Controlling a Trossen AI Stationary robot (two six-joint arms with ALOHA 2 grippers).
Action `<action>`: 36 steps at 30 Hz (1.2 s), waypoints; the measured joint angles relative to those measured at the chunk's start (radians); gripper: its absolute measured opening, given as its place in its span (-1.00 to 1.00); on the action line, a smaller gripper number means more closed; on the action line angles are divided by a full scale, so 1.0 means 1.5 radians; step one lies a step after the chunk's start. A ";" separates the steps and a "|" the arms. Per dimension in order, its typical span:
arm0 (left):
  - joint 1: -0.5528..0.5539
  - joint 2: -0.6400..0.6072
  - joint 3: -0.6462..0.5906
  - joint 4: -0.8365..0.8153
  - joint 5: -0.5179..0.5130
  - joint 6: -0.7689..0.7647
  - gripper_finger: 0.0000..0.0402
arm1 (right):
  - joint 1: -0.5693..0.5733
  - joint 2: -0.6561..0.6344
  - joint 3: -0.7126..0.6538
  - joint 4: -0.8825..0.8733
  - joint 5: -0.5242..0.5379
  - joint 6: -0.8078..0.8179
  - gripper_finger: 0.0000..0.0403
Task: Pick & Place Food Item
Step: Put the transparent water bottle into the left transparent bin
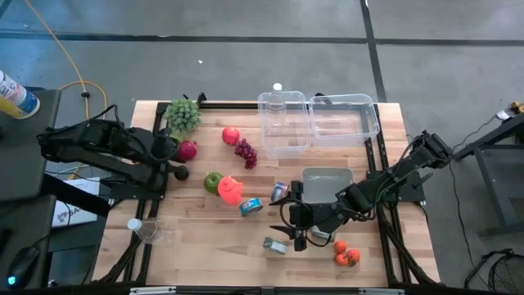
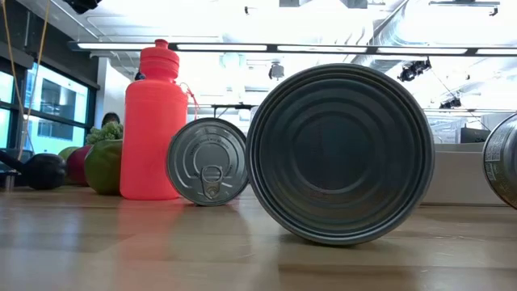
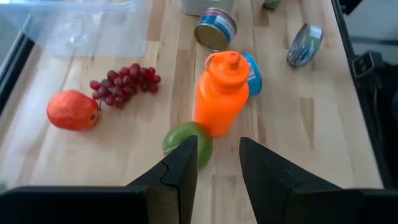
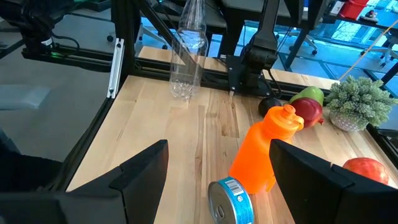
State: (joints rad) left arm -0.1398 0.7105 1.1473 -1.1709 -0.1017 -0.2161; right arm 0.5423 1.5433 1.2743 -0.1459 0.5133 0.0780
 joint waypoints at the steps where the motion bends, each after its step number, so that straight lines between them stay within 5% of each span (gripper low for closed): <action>1: 0.000 0.000 0.000 0.000 0.000 -0.009 -0.43 | 0.000 0.000 0.000 0.000 0.000 0.000 0.34; 10: 0.000 0.000 -0.001 -0.002 0.001 -0.007 -0.25 | 0.000 0.000 0.000 -0.005 0.000 0.000 0.34; 23: 0.000 0.013 -0.005 -0.015 -0.003 -0.036 0.73 | -0.005 0.000 0.000 -0.009 -0.055 0.000 0.34; 36: -0.001 0.019 -0.005 -0.013 0.006 -0.078 0.80 | -0.005 0.000 0.000 -0.002 -0.087 0.006 0.34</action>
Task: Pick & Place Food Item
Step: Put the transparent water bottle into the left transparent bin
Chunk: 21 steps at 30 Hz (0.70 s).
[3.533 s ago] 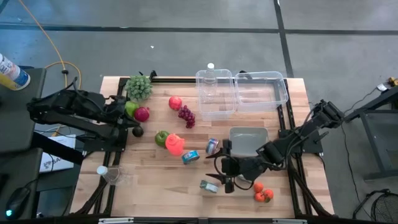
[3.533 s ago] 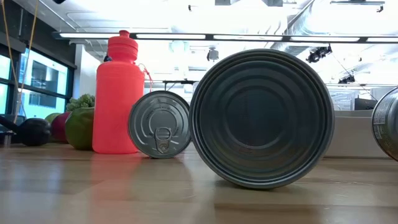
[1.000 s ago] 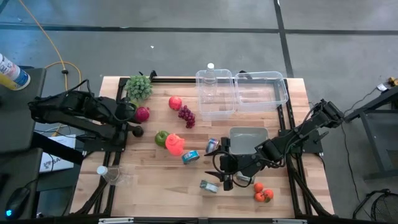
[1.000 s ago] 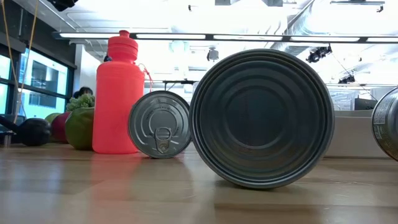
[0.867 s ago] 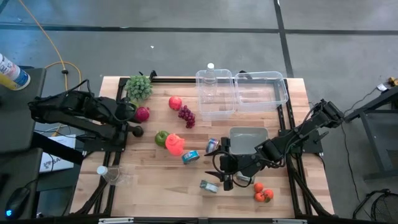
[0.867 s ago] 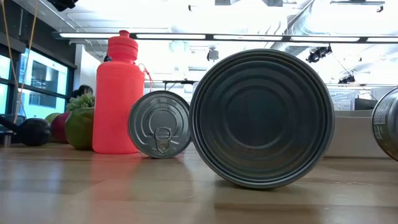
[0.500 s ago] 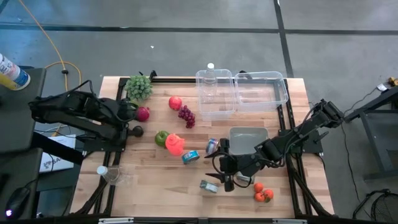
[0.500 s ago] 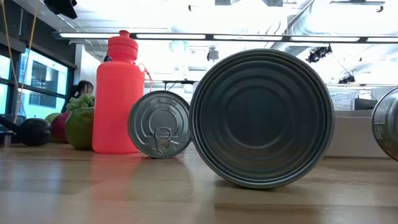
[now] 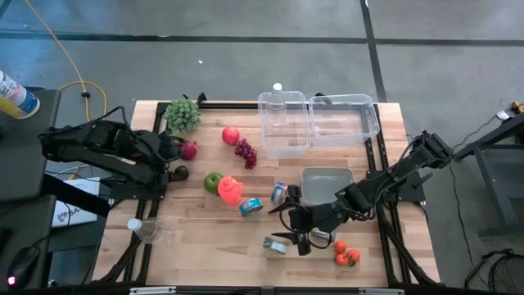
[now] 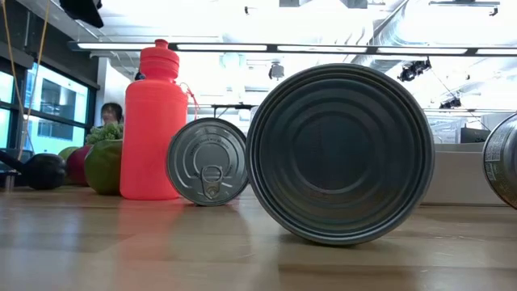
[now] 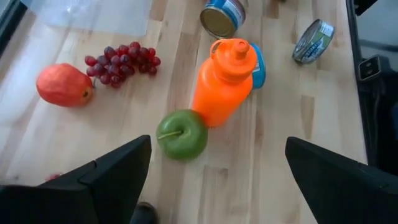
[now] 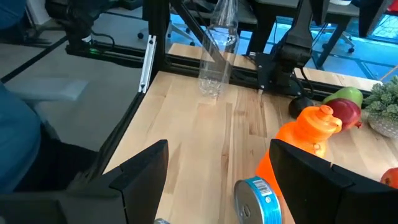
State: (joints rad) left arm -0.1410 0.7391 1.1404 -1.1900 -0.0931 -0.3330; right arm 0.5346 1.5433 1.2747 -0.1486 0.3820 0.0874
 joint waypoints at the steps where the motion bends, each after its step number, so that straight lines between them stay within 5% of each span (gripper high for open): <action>1: 0.000 0.000 0.000 0.000 0.008 -0.020 0.80 | 0.000 0.000 0.000 0.000 0.000 0.010 0.34; 5: 0.000 0.000 0.000 0.001 0.052 -0.036 0.80 | -0.005 0.012 0.000 0.023 0.000 0.049 0.34; 10: 0.000 -0.010 0.000 0.008 0.161 0.066 0.80 | -0.013 0.026 0.000 0.048 -0.001 0.042 0.34; 17: 0.000 -0.057 0.001 0.023 0.206 0.085 0.80 | -0.036 0.055 0.000 0.094 -0.038 0.017 0.34; 21: 0.000 -0.095 0.001 0.023 0.322 0.105 0.80 | -0.045 0.056 0.000 0.127 -0.052 -0.007 0.34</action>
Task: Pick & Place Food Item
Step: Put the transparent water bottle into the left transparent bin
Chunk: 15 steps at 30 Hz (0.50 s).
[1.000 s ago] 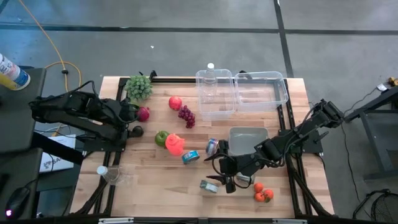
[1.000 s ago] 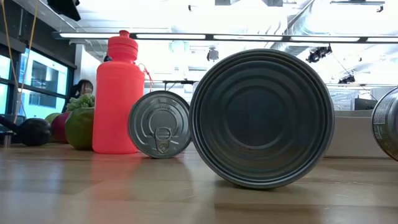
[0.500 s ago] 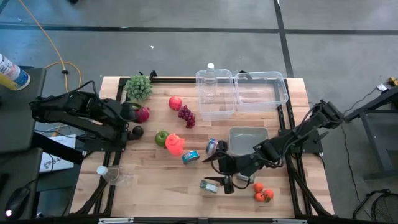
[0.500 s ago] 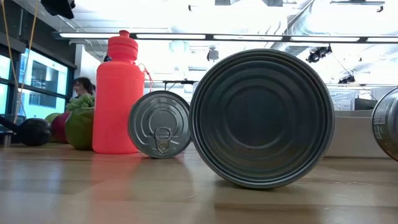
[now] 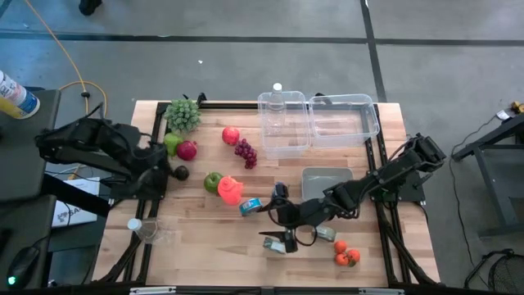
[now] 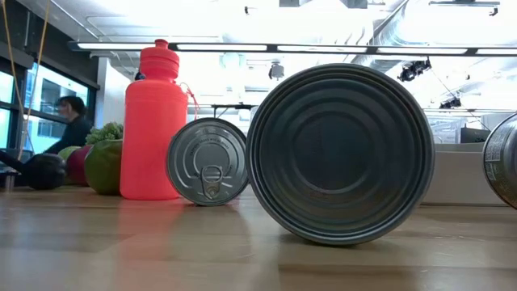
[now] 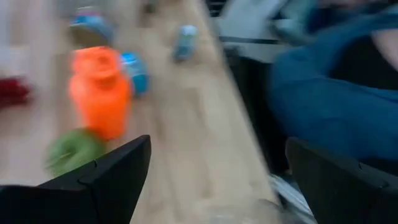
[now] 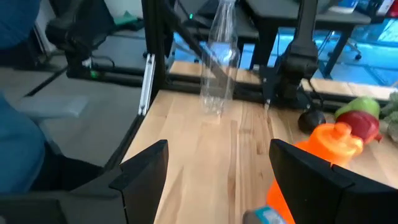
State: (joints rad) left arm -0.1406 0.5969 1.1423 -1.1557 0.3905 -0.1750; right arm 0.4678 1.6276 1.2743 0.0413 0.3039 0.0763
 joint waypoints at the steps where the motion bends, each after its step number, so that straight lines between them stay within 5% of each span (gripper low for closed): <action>1: 0.000 -0.010 0.000 0.000 0.020 0.010 0.80 | -0.003 0.000 0.000 0.009 0.000 0.000 0.34; 15: 0.000 -0.109 0.001 0.048 0.148 0.057 0.81 | -0.004 0.000 0.001 0.075 -0.081 -0.071 0.34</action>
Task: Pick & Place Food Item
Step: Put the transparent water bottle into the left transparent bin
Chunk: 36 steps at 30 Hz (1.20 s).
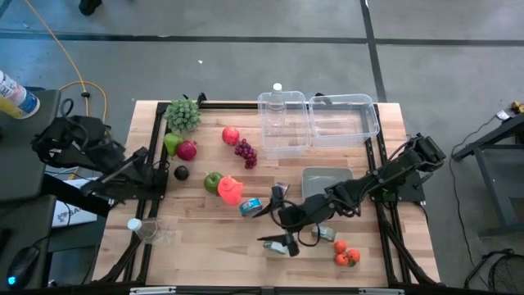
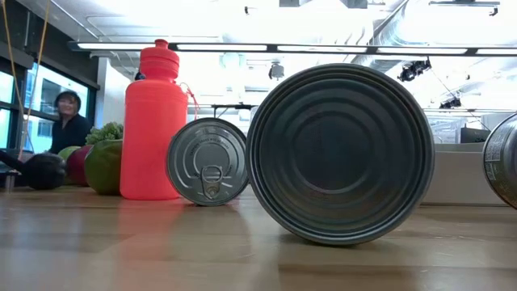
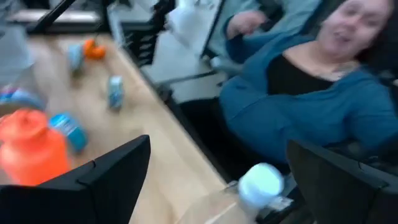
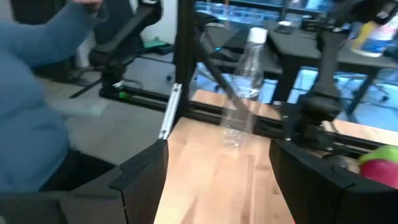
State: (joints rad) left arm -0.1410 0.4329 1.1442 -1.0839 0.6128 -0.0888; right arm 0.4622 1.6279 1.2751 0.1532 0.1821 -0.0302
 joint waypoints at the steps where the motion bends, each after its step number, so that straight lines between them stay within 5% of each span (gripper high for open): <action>1: 0.000 0.000 0.000 0.016 0.009 -0.002 0.80 | 0.000 0.000 0.000 0.001 -0.001 0.003 0.34; 8: 0.000 0.001 -0.027 0.020 0.041 0.063 0.81 | 0.001 0.000 0.000 0.027 -0.002 0.048 0.34; 14: 0.000 -0.004 -0.068 0.064 0.167 0.122 0.81 | 0.000 0.000 0.000 0.012 -0.001 0.058 0.34; 30: 0.000 -0.037 -0.168 0.136 0.149 0.085 0.80 | -0.005 0.000 0.000 0.006 -0.001 0.002 0.34; 36: 0.000 -0.037 -0.194 0.174 0.246 0.087 0.80 | -0.004 0.000 0.000 0.006 -0.002 0.002 0.34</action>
State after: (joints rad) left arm -0.1406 0.3768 0.8533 -0.8224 0.9814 0.0424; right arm 0.4557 1.6279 1.2751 0.1619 0.1798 -0.0270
